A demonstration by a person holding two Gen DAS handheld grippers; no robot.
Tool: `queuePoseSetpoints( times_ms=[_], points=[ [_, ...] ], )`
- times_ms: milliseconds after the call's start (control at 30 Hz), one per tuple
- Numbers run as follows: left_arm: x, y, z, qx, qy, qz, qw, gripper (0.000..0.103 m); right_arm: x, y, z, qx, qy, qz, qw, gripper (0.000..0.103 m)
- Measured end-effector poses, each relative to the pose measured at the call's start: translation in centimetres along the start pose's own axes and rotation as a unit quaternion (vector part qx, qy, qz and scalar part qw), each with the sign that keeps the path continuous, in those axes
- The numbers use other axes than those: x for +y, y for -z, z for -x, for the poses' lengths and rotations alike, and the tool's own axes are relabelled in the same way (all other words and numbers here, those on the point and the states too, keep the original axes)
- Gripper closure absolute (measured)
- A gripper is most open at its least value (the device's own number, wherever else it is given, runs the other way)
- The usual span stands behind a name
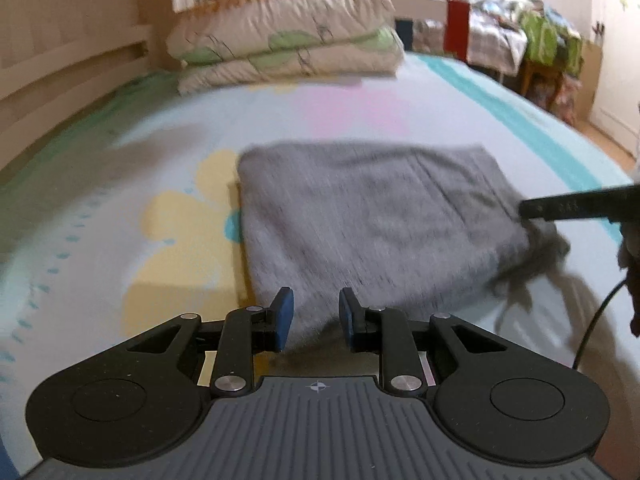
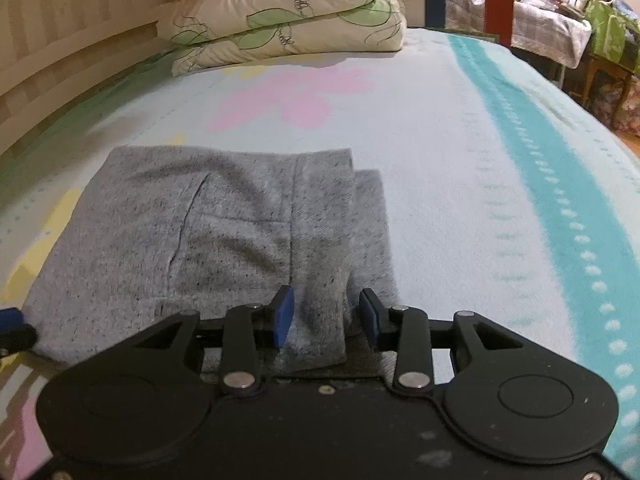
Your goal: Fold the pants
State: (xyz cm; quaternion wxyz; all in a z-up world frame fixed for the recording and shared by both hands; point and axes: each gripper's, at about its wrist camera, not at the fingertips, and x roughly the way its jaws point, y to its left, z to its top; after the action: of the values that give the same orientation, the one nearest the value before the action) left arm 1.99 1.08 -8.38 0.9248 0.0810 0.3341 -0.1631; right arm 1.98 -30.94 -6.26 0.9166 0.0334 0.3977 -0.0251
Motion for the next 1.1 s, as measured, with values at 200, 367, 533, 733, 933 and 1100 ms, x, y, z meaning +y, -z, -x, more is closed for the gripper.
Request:
queuePoseSetpoints(
  times_ms=[200,367,533,733,933,1100],
  points=[
    [1.4,-2.5,-2.4,0.015,0.017,0.025,0.9994,0.079,1.0,-1.9,1.1,-0.062,-0.004,0.02,0.998,0.064],
    [2.0,-5.1,-5.1,0.023,0.024,0.019,0.9993,0.079,2.5,-4.4,-1.8,-0.059,-0.025,0.047,0.997,0.064],
    [2.7,-7.8,-8.1,0.03,0.026,0.025,0.9989,0.079,3.5,-6.9,-6.1,-0.038,-0.007,0.07,0.997,0.064],
    [2.9,-9.8,-12.5,0.046,0.016,0.017,0.9986,0.079,0.3,-7.9,-9.3,-0.001,-0.027,-0.014,1.0,0.058],
    [3.3,-10.6,-17.4,0.092,-0.005,0.015,0.9957,0.075,-0.2,-7.5,-9.4,-0.006,-0.039,-0.011,0.999,0.053],
    [3.0,-11.0,-15.4,0.084,0.002,-0.007,0.9965,0.074,0.2,-7.5,-9.1,-0.007,-0.029,0.007,1.0,0.052]
  ],
)
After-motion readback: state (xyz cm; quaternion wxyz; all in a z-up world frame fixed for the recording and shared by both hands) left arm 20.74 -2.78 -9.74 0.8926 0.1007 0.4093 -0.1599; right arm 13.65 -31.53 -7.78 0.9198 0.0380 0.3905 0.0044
